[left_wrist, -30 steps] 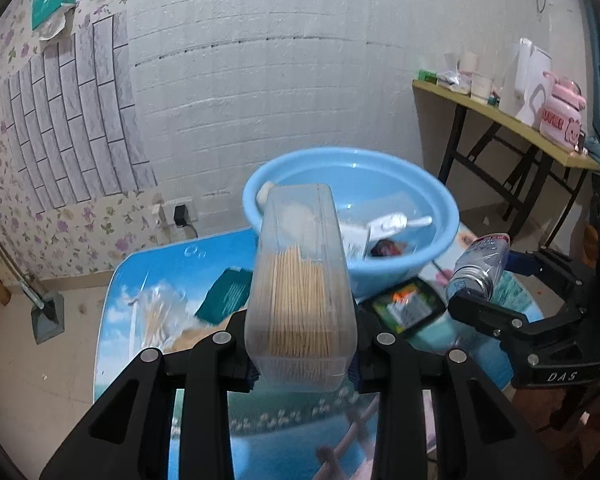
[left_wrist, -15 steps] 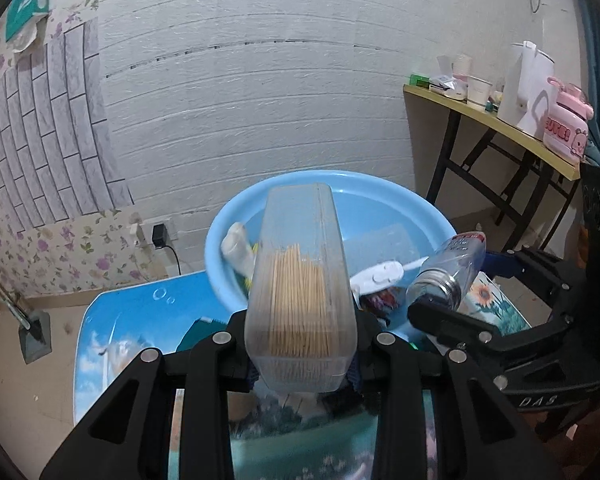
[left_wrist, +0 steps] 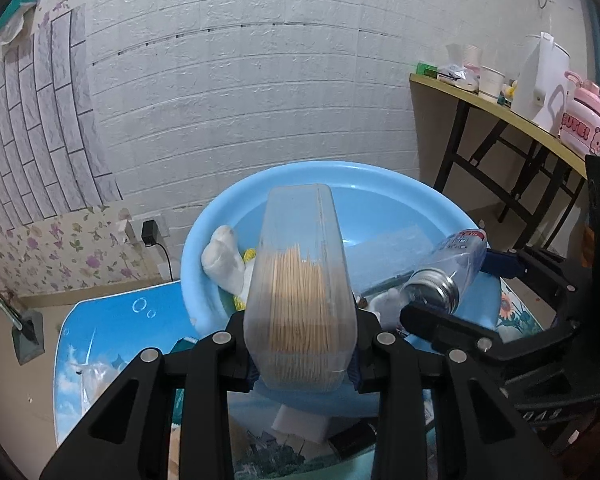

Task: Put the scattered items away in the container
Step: 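Carry both items over the basin and open both tools to release them, then withdraw both tools from the basin back over the table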

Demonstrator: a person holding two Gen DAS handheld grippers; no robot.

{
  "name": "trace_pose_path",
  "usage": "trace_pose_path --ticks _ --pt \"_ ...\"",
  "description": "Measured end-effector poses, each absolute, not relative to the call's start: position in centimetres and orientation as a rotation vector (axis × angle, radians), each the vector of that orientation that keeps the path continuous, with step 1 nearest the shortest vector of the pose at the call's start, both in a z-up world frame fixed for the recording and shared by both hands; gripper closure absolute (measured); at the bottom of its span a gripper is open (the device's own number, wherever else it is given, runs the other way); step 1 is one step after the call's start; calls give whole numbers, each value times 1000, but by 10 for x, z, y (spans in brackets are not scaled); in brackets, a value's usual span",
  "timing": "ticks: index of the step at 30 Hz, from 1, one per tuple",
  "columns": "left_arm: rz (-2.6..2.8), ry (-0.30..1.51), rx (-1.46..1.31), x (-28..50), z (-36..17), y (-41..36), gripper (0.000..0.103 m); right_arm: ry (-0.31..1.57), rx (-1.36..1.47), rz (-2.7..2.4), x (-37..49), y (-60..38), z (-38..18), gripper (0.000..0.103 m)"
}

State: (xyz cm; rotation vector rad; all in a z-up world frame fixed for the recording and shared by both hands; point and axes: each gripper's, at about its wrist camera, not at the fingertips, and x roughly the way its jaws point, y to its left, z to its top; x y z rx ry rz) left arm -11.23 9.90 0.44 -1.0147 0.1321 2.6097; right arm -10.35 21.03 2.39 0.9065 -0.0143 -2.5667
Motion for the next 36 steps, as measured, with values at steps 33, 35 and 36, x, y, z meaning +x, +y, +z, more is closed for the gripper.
trace_pose_path --ticks 33,35,36 --pt "2676 180 -970 -77 19 88 61 -48 875 -2613 -77 218 41 17" --pt "2679 175 -970 -72 20 86 61 -47 879 -2620 -73 220 42 17" --pt "2681 173 -969 -71 21 85 61 -50 883 -2623 -71 221 42 17"
